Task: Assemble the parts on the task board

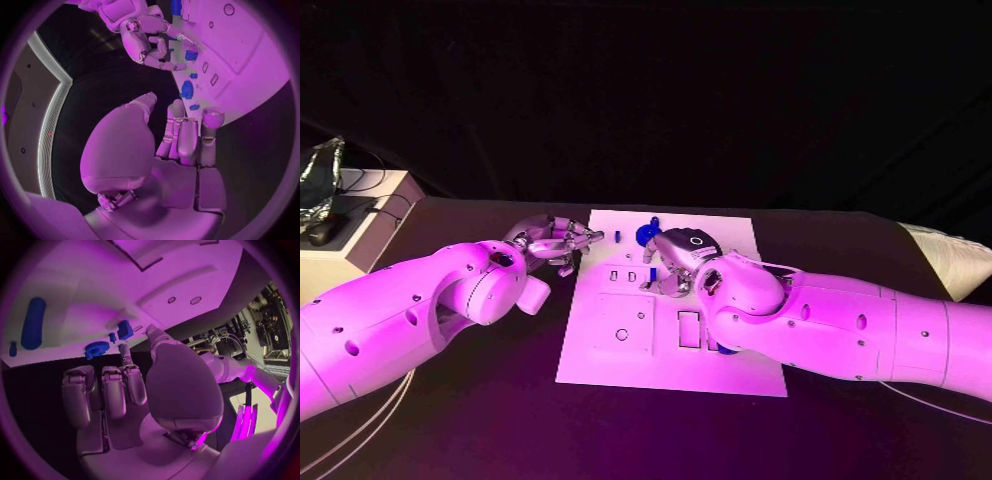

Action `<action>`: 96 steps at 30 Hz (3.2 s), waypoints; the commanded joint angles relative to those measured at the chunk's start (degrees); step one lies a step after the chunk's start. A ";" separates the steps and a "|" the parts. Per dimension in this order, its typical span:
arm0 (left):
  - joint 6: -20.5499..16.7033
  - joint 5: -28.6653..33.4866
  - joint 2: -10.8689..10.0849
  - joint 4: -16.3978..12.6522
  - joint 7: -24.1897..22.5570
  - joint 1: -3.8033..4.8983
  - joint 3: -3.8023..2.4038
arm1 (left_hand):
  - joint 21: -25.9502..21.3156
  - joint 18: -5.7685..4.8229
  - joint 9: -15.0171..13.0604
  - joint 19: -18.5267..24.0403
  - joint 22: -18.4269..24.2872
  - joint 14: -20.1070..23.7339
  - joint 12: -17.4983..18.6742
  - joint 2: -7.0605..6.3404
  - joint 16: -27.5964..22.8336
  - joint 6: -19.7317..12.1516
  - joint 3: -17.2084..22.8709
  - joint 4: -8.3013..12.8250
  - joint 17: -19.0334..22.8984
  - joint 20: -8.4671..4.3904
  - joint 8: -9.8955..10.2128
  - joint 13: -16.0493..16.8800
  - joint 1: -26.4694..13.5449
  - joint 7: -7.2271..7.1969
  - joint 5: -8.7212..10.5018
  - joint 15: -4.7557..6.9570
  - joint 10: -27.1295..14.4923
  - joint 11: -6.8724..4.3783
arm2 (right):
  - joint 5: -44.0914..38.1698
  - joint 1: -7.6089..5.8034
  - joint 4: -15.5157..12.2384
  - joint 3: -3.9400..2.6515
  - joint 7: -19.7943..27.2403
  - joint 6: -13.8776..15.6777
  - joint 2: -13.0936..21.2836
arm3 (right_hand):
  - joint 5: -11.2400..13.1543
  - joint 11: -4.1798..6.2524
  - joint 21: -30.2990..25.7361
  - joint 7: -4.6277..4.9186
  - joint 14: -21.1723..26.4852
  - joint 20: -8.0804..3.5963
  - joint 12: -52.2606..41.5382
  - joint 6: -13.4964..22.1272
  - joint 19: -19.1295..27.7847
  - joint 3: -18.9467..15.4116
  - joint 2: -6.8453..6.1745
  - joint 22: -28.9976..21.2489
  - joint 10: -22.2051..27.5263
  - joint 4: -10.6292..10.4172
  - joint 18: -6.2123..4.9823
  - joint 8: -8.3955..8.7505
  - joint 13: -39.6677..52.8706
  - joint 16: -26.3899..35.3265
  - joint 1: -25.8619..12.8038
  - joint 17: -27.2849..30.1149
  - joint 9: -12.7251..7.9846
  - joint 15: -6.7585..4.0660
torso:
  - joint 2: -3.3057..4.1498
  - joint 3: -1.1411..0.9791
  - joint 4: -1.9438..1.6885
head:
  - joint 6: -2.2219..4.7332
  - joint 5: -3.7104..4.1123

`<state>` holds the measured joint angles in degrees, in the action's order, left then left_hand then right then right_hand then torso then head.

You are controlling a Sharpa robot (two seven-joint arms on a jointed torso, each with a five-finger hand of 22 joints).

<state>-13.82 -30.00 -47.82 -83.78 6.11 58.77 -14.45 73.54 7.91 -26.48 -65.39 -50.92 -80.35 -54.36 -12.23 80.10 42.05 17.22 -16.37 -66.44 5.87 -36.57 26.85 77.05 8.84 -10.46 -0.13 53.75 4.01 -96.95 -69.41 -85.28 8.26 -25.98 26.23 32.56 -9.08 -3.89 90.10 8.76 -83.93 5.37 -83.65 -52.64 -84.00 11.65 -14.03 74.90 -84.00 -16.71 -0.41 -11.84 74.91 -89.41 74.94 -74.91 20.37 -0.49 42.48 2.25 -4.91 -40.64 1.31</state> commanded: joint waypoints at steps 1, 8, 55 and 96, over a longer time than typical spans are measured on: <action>0.75 -1.29 0.34 -0.03 -0.22 0.02 -0.05 | 0.26 -0.41 0.33 0.00 -0.04 -0.06 -0.66 -0.28 0.37 -0.63 -0.96 -0.21 -0.31 0.62 0.55 0.01 -0.96 0.25 -0.13 -0.64 0.19 0.61 | 3.97 0.00 -0.91 -0.26 3.87 7.68 1.45 | 0.12 -0.22 -0.10 0.03 -5.54 0.43 -0.07 0.39 -6.00 -0.79 0.54 15.10 -0.16 -0.02 0.41 0.26 9.43 0.16 -0.31 -12.89 -0.11 0.40 | -0.19 -0.09 0.06 | 0.19 -0.05; 1.32 -5.20 1.23 0.39 2.49 0.05 -0.04 | 1.84 -0.77 0.30 -1.78 -2.65 -1.35 -6.37 2.66 1.57 0.55 -2.46 -0.37 -2.35 0.42 -0.97 2.21 -7.70 -0.56 -1.26 -0.12 2.66 -0.05 | 24.33 -1.94 -0.72 -0.77 19.66 11.80 5.37 | -2.84 0.28 -4.33 -0.57 -4.99 0.12 -0.34 -1.48 -4.02 -0.19 2.30 12.15 -0.21 0.50 -0.69 -1.80 9.64 0.98 2.59 -10.71 0.56 -0.03 | -0.67 -0.25 0.51 | 0.89 -0.04; 23.25 -27.27 19.12 15.63 26.41 9.98 6.52 | 9.51 -3.92 -9.16 -12.96 -19.51 -7.82 -19.21 9.45 7.37 0.11 -14.53 -0.42 -17.17 -1.37 -2.37 27.55 -12.17 -2.22 -1.12 1.50 15.16 -1.70 | 53.08 -8.07 9.22 -1.01 30.69 6.77 10.21 | -10.17 0.27 -7.23 -0.36 -4.71 -0.29 0.66 2.41 -3.03 5.03 2.57 10.36 1.00 0.37 -1.29 -5.72 8.55 1.71 1.93 -9.46 3.40 -0.20 | -2.05 -3.89 2.98 | 0.42 -2.55; 27.16 -28.79 22.53 19.83 26.19 10.30 7.55 | 9.62 -3.91 -8.25 -12.80 -19.76 -7.79 -18.12 8.07 7.39 2.11 -9.08 -0.29 -17.34 -1.07 0.56 26.54 -6.66 -2.13 -0.98 1.36 14.25 -1.63 | 52.41 -8.30 9.36 -1.05 30.09 5.96 9.74 | -10.32 0.22 -7.44 -0.31 -4.66 -0.24 0.68 2.54 -2.95 5.15 2.50 10.23 1.03 0.41 -1.34 -5.67 8.53 1.79 1.89 -9.29 3.42 -0.15 | -2.01 -3.23 2.66 | -0.84 -1.94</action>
<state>12.05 -58.38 -25.47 -63.95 32.76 69.01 -6.87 83.00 4.34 -34.79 -78.19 -70.64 -84.04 -72.87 -4.01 87.31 43.74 7.85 -16.59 -74.92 4.52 -36.22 53.44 69.90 6.76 -11.34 1.51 68.27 2.37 -43.79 -77.69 -75.91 7.24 4.05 33.08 42.37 -19.20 -3.37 82.80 8.29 -84.04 4.94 -83.21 -50.45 -83.99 16.46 -11.48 74.90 -83.09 -16.24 -1.27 -17.72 74.93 -87.98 77.35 -74.90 23.73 -1.02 40.48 -0.98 -2.22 -41.37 -0.55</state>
